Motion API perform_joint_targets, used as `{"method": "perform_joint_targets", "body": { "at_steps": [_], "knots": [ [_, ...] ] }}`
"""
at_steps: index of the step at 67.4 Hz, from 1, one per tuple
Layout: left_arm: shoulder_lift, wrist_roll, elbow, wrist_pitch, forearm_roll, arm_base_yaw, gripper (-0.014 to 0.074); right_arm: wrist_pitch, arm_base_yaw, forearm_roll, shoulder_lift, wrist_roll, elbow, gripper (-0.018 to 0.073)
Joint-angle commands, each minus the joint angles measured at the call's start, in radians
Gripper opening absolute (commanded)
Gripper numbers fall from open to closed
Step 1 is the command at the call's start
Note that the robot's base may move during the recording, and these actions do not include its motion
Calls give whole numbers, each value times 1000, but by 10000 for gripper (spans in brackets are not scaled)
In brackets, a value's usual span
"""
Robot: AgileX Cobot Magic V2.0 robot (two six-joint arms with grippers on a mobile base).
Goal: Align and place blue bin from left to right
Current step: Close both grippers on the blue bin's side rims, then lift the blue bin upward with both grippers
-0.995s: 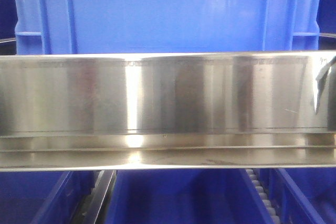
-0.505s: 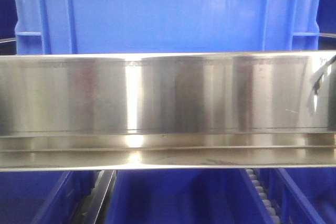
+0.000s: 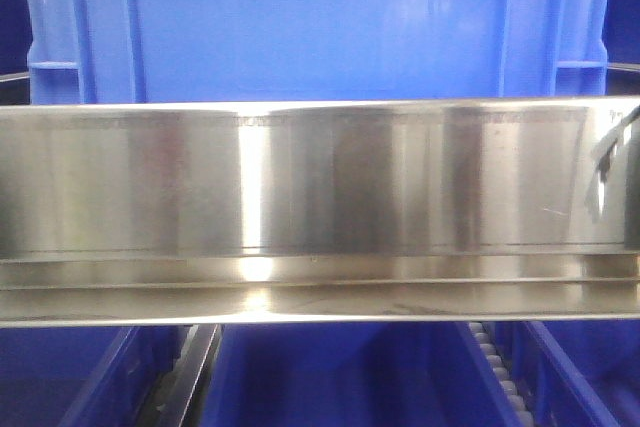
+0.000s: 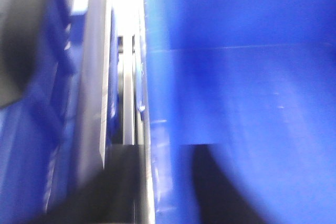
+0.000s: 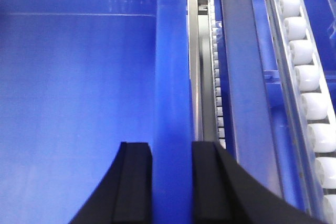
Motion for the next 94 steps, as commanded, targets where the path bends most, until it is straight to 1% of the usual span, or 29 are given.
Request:
{"method": "perform_joint_targets", "body": {
  "at_steps": [1, 4, 11, 17, 22, 29, 39, 50, 68, 80, 94],
  "knots": [
    [7, -32, -9, -35, 15, -17, 330, 1, 1, -16, -5, -2, -6, -75],
    [18, -59, -9, -35, 15, -18, 331, 1, 1, -16, -5, -2, -6, -75],
    [46, -85, -11, -34, 19, -18, 307, 1, 1, -16, -5, -2, -6, -75],
    [78, -85, -22, -24, 19, -18, 285, 1, 1, -16, -5, -2, -6, -75],
    [101, -85, -40, -6, 19, -18, 284, 1, 1, -16, -5, -2, -6, -75],
    [127, -85, -62, 14, 41, -18, 284, 7, 1, -16, -5, -2, -6, -75],
    [147, -85, -62, 43, 45, -18, 284, 8, 1, -16, -5, -2, -6, -75],
    [151, -85, -69, 54, 45, -18, 284, 8, 1, -16, -5, -2, -6, -75],
    [151, -85, -160, 71, 48, -18, 284, 8, 1, -16, -5, -2, -6, -75],
    [157, -85, -160, 113, 62, -18, 284, 8, 1, -16, -5, -2, -6, -75],
    [168, -85, -160, 125, 64, -18, 284, 8, 1, -16, -5, -2, -6, -75]
  ]
}}
